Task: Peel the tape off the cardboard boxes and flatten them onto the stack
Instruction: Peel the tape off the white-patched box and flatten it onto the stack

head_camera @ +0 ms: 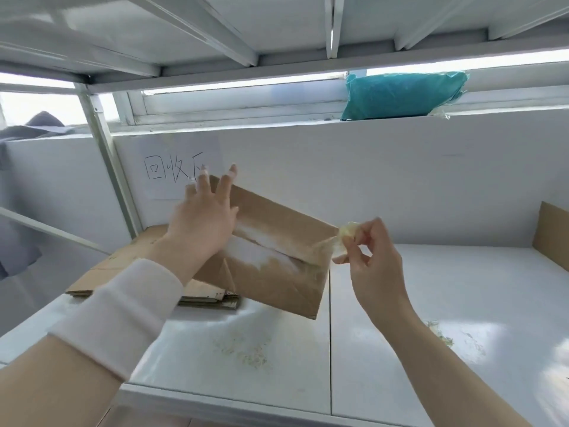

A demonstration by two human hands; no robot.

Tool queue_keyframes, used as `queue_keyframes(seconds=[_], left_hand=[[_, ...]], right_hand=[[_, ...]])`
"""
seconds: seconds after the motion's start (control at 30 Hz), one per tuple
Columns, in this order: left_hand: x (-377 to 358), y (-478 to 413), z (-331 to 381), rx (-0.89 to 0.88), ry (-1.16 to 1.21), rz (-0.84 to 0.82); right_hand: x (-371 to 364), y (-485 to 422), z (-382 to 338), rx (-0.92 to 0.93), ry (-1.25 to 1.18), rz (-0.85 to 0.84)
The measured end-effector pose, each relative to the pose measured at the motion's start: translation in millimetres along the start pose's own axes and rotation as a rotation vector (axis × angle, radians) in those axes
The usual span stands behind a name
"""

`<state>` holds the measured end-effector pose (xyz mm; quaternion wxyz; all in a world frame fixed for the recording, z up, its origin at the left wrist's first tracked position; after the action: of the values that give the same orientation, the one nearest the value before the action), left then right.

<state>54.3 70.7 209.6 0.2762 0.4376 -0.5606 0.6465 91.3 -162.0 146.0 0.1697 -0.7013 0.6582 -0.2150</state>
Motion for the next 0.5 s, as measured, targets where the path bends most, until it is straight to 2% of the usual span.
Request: queue_keyframes(seconds=[0.1, 0.13, 0.2, 0.27, 0.37, 0.5], left_hand=[[-22.5, 2.1, 31.5, -0.306, -0.078, -0.036], [-34.3, 1.3, 38.4, -0.343, -0.060, -0.086], [-57.3, -1.5, 39.6, -0.307, -0.023, -0.207], [-68.7, -0.9, 34.5, -0.252, 0.002, -0.274], [-65.8, 1.9, 37.8, -0.288, 0.002, -0.239], [-68.0, 18.5, 56.7, -0.366, -0.021, -0.204]], right_hand=[[-18.0, -10.8, -7.6, 0.010, 0.008, -0.077], [-22.6, -12.7, -8.7, 0.023, 0.017, -0.091], [-21.3, -15.4, -11.7, 0.075, 0.055, -0.063], [-4.5, -19.7, -10.9, 0.111, 0.094, 0.037], [30.4, -25.1, 9.7, 0.058, 0.133, 0.219], [54.6, -19.2, 53.5, -0.123, 0.081, 0.414]])
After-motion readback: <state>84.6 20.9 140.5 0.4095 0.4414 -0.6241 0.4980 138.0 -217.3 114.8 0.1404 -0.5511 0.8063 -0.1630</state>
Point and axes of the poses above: each hand's wrist, its own y-axis away from the middle knuckle, its own x-axis out of the back of the hand, z = x × y, the point moved 7 cm from there along -y, towards the middle knuckle, and after that the axes turned 6 degrees about -x, right-handed, at the moved point
